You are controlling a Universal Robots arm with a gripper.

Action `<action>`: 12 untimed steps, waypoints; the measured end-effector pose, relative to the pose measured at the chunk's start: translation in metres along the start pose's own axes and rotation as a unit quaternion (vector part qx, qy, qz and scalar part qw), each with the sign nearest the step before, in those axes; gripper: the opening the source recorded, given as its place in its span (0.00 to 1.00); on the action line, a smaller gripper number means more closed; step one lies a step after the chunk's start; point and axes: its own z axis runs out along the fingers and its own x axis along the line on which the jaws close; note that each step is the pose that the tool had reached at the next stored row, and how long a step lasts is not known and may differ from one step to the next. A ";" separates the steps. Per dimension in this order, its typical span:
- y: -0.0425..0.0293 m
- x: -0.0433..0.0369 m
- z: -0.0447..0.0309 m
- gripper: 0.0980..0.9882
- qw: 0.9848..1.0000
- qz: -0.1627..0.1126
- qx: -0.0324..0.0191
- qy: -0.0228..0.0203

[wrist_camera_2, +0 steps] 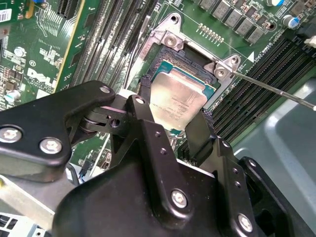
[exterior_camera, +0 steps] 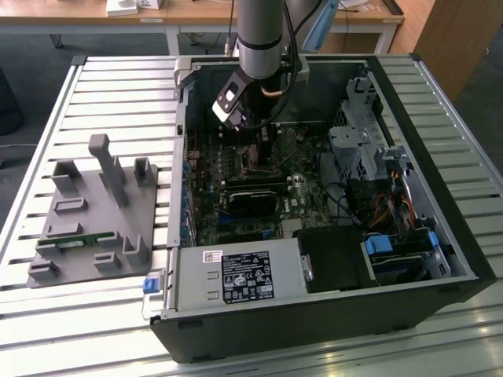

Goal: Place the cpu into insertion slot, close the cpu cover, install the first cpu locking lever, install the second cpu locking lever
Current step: 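Place the cpu into insertion slot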

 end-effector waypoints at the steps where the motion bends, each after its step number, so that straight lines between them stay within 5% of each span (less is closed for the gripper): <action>1: -0.0001 0.0001 0.0004 0.48 1.000 0.001 0.000 0.000; 12: -0.0006 0.0005 0.0057 0.48 1.000 0.004 0.000 0.000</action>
